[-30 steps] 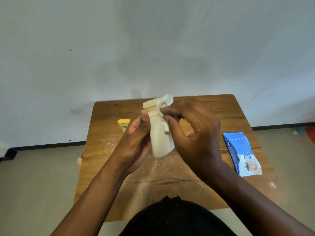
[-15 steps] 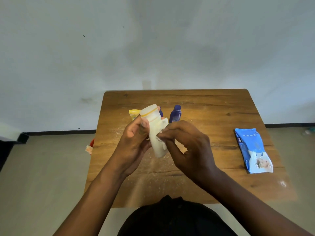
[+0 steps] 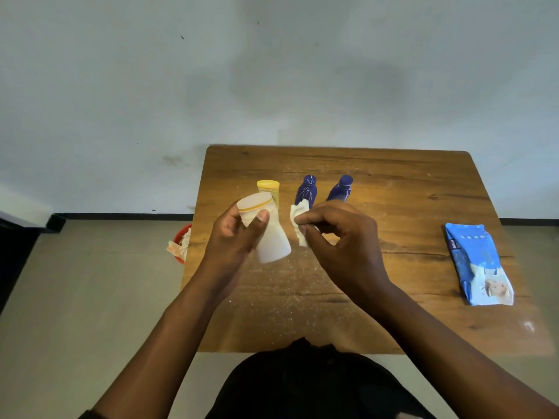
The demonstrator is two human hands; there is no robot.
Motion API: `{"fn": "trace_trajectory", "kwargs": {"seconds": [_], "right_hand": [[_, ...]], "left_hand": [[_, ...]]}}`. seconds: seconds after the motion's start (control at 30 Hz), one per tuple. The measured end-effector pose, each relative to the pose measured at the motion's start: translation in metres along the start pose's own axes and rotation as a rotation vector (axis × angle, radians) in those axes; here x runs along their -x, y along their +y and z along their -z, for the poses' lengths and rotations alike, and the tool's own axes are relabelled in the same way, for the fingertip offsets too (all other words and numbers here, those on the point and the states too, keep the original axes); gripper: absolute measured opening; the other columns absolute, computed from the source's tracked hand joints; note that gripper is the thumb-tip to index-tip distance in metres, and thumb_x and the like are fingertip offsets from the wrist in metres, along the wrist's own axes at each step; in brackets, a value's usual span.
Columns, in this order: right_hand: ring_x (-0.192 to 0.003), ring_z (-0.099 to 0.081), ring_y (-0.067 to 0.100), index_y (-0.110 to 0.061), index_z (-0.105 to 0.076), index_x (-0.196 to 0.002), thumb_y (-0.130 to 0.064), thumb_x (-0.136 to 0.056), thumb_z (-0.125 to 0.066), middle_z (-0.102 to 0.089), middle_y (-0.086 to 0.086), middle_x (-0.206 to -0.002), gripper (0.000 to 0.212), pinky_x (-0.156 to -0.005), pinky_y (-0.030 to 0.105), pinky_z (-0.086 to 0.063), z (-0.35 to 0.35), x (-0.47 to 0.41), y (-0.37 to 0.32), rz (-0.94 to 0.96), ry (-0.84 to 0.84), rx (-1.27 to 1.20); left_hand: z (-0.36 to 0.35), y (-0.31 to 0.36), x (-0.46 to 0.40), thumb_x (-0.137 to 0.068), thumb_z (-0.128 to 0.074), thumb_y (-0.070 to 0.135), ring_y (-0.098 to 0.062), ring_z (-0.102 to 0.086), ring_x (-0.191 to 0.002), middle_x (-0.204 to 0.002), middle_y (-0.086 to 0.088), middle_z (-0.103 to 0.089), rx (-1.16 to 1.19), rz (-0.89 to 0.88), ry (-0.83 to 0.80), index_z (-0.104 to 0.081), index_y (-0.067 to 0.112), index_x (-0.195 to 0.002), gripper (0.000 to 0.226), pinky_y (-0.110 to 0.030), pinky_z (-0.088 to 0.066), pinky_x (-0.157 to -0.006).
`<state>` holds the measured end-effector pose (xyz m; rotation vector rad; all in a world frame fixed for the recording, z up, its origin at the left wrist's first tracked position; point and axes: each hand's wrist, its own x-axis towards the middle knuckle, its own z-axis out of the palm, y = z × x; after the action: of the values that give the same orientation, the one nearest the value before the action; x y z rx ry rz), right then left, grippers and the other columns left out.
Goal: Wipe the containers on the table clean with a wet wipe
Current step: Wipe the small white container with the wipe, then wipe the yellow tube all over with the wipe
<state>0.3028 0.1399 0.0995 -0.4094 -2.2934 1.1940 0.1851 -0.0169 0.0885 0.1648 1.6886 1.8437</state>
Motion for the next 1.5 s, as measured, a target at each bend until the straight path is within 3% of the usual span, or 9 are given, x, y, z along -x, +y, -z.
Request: {"fn": "trace_trajectory", "kwargs": {"seconds": [0.07,0.2,0.33,0.53,0.63,0.8,1.03,1.5], "right_hand": [[-0.087,-0.073,0.009,-0.013,-0.082,-0.1,0.002,-0.09,-0.078,-0.078,-0.003,-0.096,0.019,-0.077,0.022,-0.06,-0.014,-0.003,0.002,-0.137,-0.034,-0.096],[-0.08,-0.074,0.013,-0.008,-0.079,-0.098,0.007,-0.091,-0.073,-0.08,0.008,-0.094,0.018,-0.073,0.031,-0.064,-0.04,-0.008,0.016,-0.613,-0.042,-0.479],[-0.075,-0.071,0.013,0.0,-0.078,-0.104,0.008,-0.092,-0.072,-0.078,0.01,-0.091,0.015,-0.069,0.027,-0.058,-0.054,-0.005,0.032,-0.772,-0.009,-0.55],[-0.07,-0.071,0.007,0.0,-0.078,-0.103,0.008,-0.091,-0.074,-0.079,0.012,-0.091,0.016,-0.064,0.019,-0.057,-0.056,-0.004,0.035,-0.762,0.003,-0.493],[-0.073,-0.073,0.006,-0.001,-0.079,-0.1,0.009,-0.09,-0.074,-0.08,0.009,-0.092,0.015,-0.065,0.019,-0.059,-0.056,-0.005,0.034,-0.739,0.016,-0.491],[-0.078,-0.074,0.009,-0.009,-0.08,-0.094,0.009,-0.09,-0.075,-0.08,0.006,-0.091,0.019,-0.071,0.022,-0.061,-0.055,-0.008,0.036,-0.716,0.026,-0.484],[-0.079,-0.074,0.012,-0.005,-0.079,-0.098,0.009,-0.089,-0.075,-0.08,0.014,-0.096,0.017,-0.073,0.024,-0.063,-0.053,-0.014,0.037,-0.711,0.052,-0.482],[-0.08,-0.073,0.01,-0.003,-0.079,-0.1,0.009,-0.09,-0.074,-0.079,0.008,-0.093,0.016,-0.072,0.022,-0.061,-0.059,-0.019,0.036,-0.719,0.02,-0.488]], "left_hand": [[0.017,-0.006,-0.012,-0.094,-0.07,0.027,-0.014,-0.067,-0.112,-0.119,0.012,-0.073,-0.159,-0.069,0.029,-0.066,0.034,-0.121,0.029,-0.029,-0.06,-0.09],[0.051,-0.021,-0.041,-0.092,-0.077,0.024,-0.01,-0.064,-0.104,-0.118,0.012,-0.068,-0.456,-0.088,0.035,-0.066,0.026,-0.124,0.035,-0.024,-0.057,-0.08],[0.078,-0.037,-0.071,-0.082,-0.085,0.022,-0.007,-0.063,-0.096,-0.109,0.013,-0.066,-0.753,-0.124,0.023,-0.067,0.026,-0.114,0.037,-0.019,-0.049,-0.069],[0.097,-0.052,-0.115,-0.078,-0.086,0.015,-0.02,-0.065,-0.102,-0.117,0.0,-0.07,-1.009,-0.207,0.017,-0.068,0.022,-0.112,0.039,-0.035,-0.058,-0.081],[0.1,-0.055,-0.131,-0.079,-0.085,0.012,-0.022,-0.064,-0.102,-0.119,-0.005,-0.072,-1.076,-0.24,0.007,-0.07,0.018,-0.114,0.039,-0.035,-0.056,-0.082],[0.099,-0.058,-0.149,-0.08,-0.085,0.014,-0.023,-0.064,-0.102,-0.122,-0.006,-0.071,-1.122,-0.237,0.006,-0.069,0.018,-0.119,0.042,-0.035,-0.055,-0.085],[0.102,-0.055,-0.164,-0.08,-0.085,0.014,-0.027,-0.066,-0.105,-0.124,-0.009,-0.071,-1.165,-0.218,0.039,-0.069,0.015,-0.122,0.045,-0.04,-0.056,-0.09],[0.097,-0.048,-0.162,-0.078,-0.088,0.02,-0.027,-0.065,-0.11,-0.129,-0.007,-0.069,-1.187,-0.169,0.052,-0.065,0.018,-0.125,0.052,-0.041,-0.056,-0.094]]}}
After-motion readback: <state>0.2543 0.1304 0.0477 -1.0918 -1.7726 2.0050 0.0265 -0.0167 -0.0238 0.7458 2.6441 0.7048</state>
